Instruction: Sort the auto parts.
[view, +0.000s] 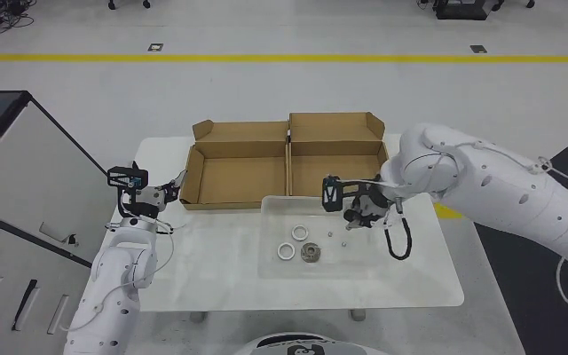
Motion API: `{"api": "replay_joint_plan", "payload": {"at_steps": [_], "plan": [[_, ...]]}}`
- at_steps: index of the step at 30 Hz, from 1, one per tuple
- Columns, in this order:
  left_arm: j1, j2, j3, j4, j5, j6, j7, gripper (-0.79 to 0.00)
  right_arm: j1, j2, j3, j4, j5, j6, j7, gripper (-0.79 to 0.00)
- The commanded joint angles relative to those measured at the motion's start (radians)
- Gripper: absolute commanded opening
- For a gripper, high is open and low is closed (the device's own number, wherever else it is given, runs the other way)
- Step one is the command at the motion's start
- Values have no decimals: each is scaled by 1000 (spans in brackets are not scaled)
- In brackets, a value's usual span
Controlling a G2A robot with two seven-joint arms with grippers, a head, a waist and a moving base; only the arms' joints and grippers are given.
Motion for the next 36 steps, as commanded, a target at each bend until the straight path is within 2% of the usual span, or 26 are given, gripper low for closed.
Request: {"api": "replay_joint_plan", "payload": {"at_steps": [1, 8, 18, 20, 23, 29, 36], "plan": [[0, 0, 0, 0, 0, 0, 0, 0, 28, 32, 0, -12, 33, -28, -28, -785], [0, 0, 0, 0, 0, 0, 0, 0, 76, 120, 0, -54, 95, -108, -108, -785], [0, 0, 0, 0, 0, 0, 0, 0, 76, 120, 0, -54, 95, -108, -108, -785], [0, 0, 0, 0, 0, 0, 0, 0, 61, 121, 18, -31, 124, -88, -189, -785], [0, 0, 0, 0, 0, 0, 0, 0, 47, 123, 49, 14, 220, -113, -266, -785], [0, 0, 0, 0, 0, 0, 0, 0, 25, 93, 74, 58, 362, -163, -323, -785], [0, 0, 0, 0, 0, 0, 0, 0, 29, 13, 93, 141, 490, -216, -376, -785]]}}
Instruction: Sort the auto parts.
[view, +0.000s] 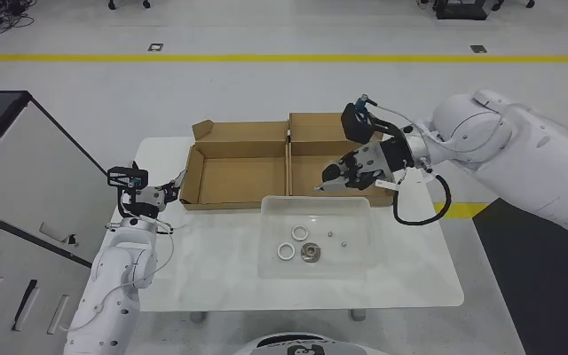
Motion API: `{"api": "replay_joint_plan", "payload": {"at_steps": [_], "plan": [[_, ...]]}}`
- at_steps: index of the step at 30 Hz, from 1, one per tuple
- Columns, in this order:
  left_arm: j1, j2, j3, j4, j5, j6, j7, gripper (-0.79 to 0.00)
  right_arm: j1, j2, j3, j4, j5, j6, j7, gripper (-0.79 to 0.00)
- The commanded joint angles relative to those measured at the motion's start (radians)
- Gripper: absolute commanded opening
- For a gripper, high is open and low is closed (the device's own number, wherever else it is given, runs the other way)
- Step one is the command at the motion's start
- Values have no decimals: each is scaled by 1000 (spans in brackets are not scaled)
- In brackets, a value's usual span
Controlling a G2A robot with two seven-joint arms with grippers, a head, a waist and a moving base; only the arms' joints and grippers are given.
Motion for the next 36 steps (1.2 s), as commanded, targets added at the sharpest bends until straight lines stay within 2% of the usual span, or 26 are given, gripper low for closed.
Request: {"api": "replay_joint_plan", "payload": {"at_steps": [1, 8, 15, 28, 36], "plan": [[0, 0, 0, 0, 0, 0, 0, 0, 4, -26, 6, 27, 53, -22, -12, -785], [0, 0, 0, 0, 0, 0, 0, 0, 4, -91, 34, 93, 303, -166, -2, -785], [0, 0, 0, 0, 0, 0, 0, 0, -20, -114, 60, 20, 460, -249, -83, -785], [0, 0, 0, 0, 0, 0, 0, 0, -141, -133, 241, -159, 669, -252, -85, -785], [0, 0, 0, 0, 0, 0, 0, 0, -171, -146, 267, -189, 704, -252, -85, -785]]}}
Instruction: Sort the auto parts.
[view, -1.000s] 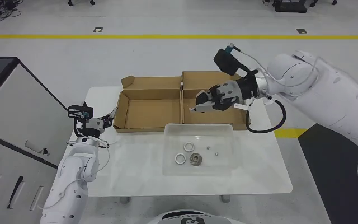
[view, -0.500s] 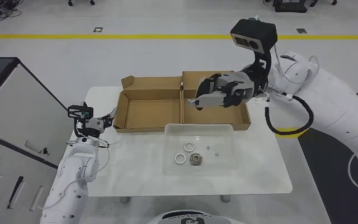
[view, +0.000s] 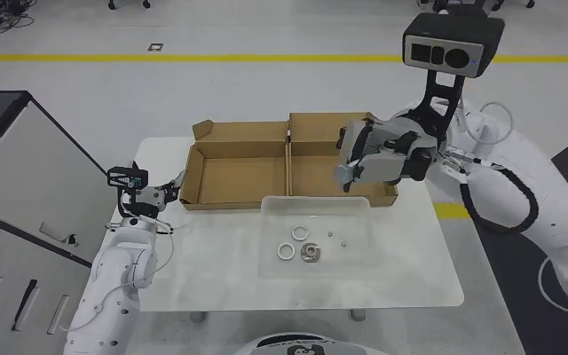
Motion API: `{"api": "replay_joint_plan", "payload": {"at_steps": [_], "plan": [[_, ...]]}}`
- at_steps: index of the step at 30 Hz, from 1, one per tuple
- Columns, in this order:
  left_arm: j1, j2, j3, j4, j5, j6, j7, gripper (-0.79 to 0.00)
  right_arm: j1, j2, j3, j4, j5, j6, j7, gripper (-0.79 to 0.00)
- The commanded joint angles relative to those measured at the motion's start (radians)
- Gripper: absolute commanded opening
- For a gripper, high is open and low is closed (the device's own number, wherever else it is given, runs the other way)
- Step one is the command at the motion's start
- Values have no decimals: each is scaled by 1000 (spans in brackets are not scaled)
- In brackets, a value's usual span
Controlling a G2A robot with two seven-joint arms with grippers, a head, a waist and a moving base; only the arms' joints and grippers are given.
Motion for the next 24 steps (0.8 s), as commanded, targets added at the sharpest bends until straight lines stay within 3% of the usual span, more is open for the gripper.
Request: {"api": "replay_joint_plan", "payload": {"at_steps": [1, 5, 11, 24], "plan": [[0, 0, 0, 0, 0, 0, 0, 0, 0, 0, 0, 0, 0, 0, 0, -785], [0, 0, 0, 0, 0, 0, 0, 0, -9, 0, 1, -5, 2, 8, -10, -785], [0, 0, 0, 0, 0, 0, 0, 0, -113, -13, 48, -78, 70, 0, -1, -785], [0, 0, 0, 0, 0, 0, 0, 0, -283, -80, 176, -212, 165, 9, 9, -785]]}}
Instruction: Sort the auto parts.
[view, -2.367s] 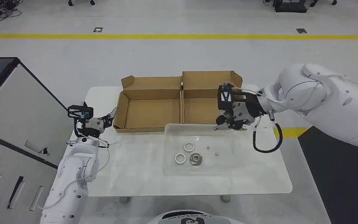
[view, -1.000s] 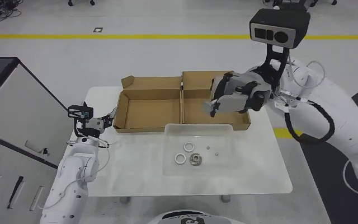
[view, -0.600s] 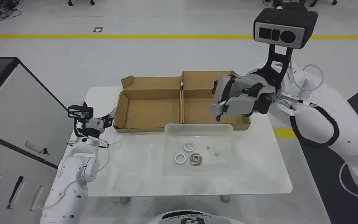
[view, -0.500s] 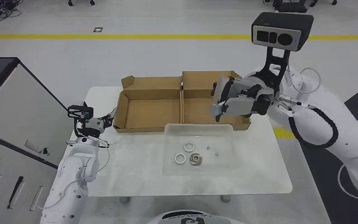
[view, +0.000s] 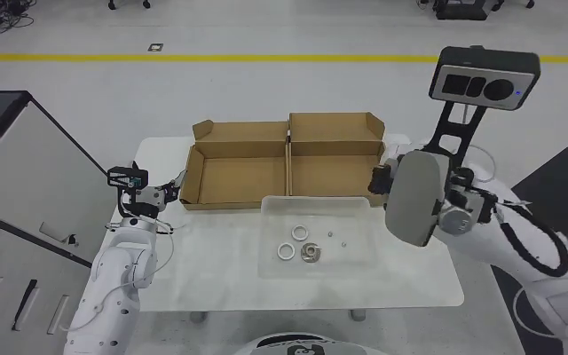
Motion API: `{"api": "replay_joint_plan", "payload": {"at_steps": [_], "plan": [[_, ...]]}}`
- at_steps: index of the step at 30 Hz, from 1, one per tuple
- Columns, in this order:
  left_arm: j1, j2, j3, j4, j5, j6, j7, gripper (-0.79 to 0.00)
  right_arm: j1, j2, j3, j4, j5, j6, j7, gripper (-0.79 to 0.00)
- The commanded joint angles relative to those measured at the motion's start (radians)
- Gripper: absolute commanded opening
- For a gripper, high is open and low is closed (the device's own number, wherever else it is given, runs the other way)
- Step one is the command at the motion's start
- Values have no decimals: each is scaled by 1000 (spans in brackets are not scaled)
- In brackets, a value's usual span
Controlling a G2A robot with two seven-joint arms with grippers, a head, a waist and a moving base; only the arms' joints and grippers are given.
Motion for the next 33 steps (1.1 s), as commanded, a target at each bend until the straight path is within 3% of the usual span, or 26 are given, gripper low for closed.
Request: {"api": "replay_joint_plan", "payload": {"at_steps": [1, 15, 25, 33], "plan": [[0, 0, 0, 0, 0, 0, 0, 0, -16, -13, 14, -6, 11, 7, 7, -785], [0, 0, 0, 0, 0, 0, 0, 0, -125, -95, 153, 38, 15, 131, 131, -785], [0, 0, 0, 0, 0, 0, 0, 0, -191, -112, 257, 117, -106, 223, 222, -785], [0, 0, 0, 0, 0, 0, 0, 0, -230, -126, 306, 100, -67, 242, 242, -785]]}}
